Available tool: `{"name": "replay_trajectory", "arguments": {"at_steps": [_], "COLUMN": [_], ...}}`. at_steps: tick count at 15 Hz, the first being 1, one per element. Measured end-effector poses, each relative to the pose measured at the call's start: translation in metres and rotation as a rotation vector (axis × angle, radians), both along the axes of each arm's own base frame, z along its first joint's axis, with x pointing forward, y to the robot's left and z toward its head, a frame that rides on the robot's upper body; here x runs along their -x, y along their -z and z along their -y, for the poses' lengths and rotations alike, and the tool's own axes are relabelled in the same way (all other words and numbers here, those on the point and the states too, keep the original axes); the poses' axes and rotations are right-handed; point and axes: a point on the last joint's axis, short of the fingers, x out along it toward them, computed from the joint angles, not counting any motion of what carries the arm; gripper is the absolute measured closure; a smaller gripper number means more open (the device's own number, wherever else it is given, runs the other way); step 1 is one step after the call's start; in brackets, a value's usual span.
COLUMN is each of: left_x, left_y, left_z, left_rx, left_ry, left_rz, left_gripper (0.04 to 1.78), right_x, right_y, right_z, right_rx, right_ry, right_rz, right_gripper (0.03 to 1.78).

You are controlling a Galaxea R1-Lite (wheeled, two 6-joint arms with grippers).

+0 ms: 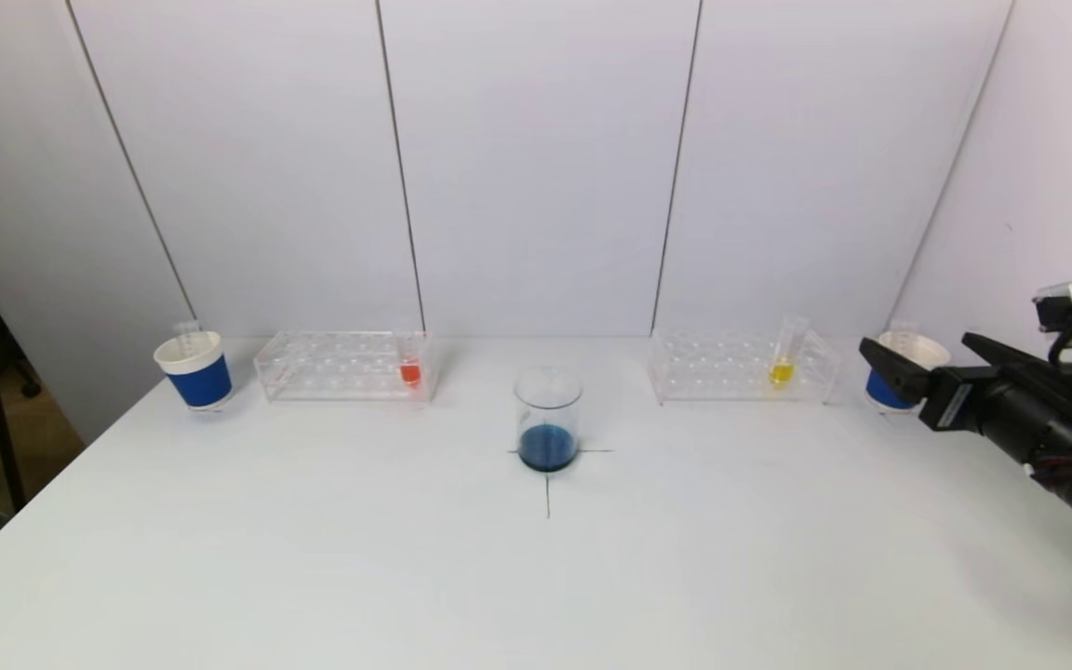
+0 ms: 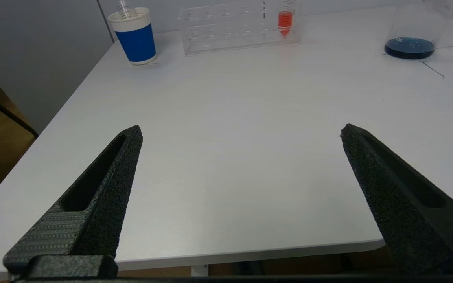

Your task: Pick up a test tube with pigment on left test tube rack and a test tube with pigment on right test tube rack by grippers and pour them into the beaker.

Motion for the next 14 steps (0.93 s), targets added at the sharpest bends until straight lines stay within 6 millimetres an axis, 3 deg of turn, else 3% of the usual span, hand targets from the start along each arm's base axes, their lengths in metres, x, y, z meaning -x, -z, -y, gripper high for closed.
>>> {"name": "replay_trajectory", "arguments": {"at_steps": [6, 14], "left_x": [0.0, 0.0], "left_y": [0.0, 0.0], "left_z": [0.0, 0.0], "left_rx": [0.0, 0.0], "left_ry": [0.0, 0.0], "left_rz": [0.0, 0.0], "left_gripper": [0.06, 0.06], "right_x": [0.081, 0.164], "right_y": [-0.007, -0.017], "right_z": [-0.003, -0.003], "right_rx": [-0.006, -0.018], "right_ry": [-0.024, -0.044], "right_rz": [0.04, 0.097], "right_gripper": [0.04, 0.04]}}
